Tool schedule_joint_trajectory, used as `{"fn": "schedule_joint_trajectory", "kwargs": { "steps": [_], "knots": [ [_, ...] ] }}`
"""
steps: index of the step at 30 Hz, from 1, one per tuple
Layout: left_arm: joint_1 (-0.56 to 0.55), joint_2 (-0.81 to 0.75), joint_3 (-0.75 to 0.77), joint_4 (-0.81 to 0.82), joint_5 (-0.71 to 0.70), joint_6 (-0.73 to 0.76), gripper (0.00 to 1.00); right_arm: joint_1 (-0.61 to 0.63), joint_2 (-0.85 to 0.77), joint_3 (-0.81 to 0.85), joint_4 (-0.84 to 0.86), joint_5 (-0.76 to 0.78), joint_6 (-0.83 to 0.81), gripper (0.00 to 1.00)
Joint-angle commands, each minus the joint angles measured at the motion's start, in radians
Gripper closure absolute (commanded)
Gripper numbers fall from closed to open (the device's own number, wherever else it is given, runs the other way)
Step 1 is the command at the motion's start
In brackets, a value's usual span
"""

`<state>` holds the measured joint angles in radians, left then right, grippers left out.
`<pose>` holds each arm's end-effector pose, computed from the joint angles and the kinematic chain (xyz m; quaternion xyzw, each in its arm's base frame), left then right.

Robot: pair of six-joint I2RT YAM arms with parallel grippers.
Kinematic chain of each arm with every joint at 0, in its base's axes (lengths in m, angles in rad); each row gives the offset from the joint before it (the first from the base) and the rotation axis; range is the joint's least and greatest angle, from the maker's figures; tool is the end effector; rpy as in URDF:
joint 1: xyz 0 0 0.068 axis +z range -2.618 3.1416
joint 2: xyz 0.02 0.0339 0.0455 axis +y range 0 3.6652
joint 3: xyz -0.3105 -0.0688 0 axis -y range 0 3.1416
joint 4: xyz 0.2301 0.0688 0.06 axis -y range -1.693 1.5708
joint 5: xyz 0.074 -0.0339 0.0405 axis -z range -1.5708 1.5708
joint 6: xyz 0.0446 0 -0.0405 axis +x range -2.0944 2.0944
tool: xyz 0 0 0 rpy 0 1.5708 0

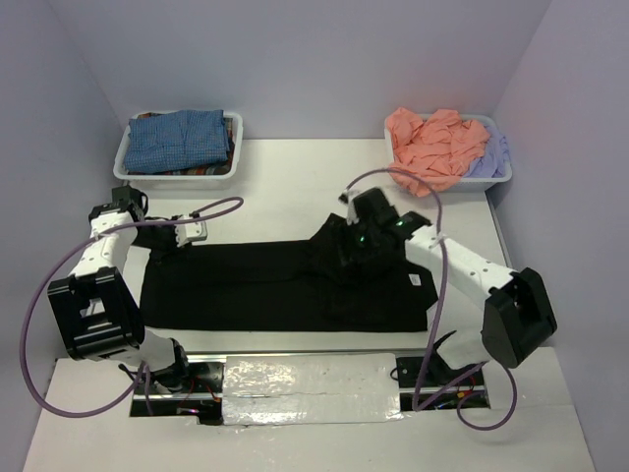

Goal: Fold and stack the long sleeve shirts
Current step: Fold the shirt

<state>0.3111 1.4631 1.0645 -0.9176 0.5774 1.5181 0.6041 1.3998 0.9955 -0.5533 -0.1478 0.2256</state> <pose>0.2455 0.0534 0.2804 0.5694 0.7624 -0.0759 0.2980 0.2187 0.1589 0.2875 -0.2007 0.9296 0.1857 0.2471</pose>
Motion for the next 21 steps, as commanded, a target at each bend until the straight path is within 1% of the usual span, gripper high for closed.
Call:
{"fn": "schedule_joint_trajectory", "kwargs": {
  "steps": [1,2,3,4,5,6,7,8,9,10,11,12,13,17,21],
  "knots": [
    [-0.004,0.005,0.040,-0.049,0.098,-0.022,0.45,-0.104,-0.016,0.138,0.062,-0.108,0.003,0.38],
    [-0.003,0.003,0.045,-0.049,0.101,-0.027,0.45,-0.136,0.035,0.199,0.049,-0.090,0.011,0.47],
    [-0.003,0.002,0.048,-0.052,0.107,-0.032,0.45,-0.148,0.072,0.231,0.027,-0.063,0.027,0.71],
    [-0.004,-0.001,0.052,-0.055,0.108,-0.039,0.45,-0.170,0.156,0.294,-0.018,-0.015,0.032,0.82],
    [-0.004,-0.001,0.054,-0.056,0.110,-0.042,0.45,-0.179,0.200,0.323,-0.042,0.008,0.035,0.89],
    [-0.003,-0.003,0.055,-0.059,0.113,-0.045,0.45,-0.187,0.241,0.347,-0.059,0.036,0.044,0.91],
    [-0.003,-0.006,0.057,-0.060,0.116,-0.053,0.45,-0.191,0.278,0.371,-0.072,0.089,0.046,0.90],
    [-0.004,-0.007,0.054,-0.063,0.116,-0.055,0.45,-0.201,0.351,0.412,-0.095,0.127,0.049,0.74],
    [-0.003,-0.009,0.052,-0.066,0.116,-0.056,0.44,-0.201,0.391,0.436,-0.112,0.173,0.057,0.66],
    [-0.003,-0.010,0.049,-0.067,0.116,-0.058,0.44,-0.201,0.425,0.489,-0.146,0.254,0.055,0.58],
    [-0.003,-0.010,0.046,-0.069,0.119,-0.059,0.44,-0.202,0.494,0.515,-0.158,0.283,0.051,0.53],
    [-0.004,-0.010,0.043,-0.069,0.119,-0.064,0.44,-0.204,0.528,0.537,-0.166,0.303,0.047,0.51],
    [-0.003,-0.010,0.037,-0.067,0.122,-0.065,0.44,-0.202,0.583,0.575,-0.175,0.327,0.046,0.46],
    [-0.004,-0.012,0.032,-0.075,0.130,-0.072,0.44,-0.211,0.685,0.643,-0.211,0.355,0.055,0.42],
    [-0.004,-0.010,0.026,-0.078,0.130,-0.072,0.44,-0.221,0.728,0.637,-0.208,0.355,0.078,0.41]
  ]
}}
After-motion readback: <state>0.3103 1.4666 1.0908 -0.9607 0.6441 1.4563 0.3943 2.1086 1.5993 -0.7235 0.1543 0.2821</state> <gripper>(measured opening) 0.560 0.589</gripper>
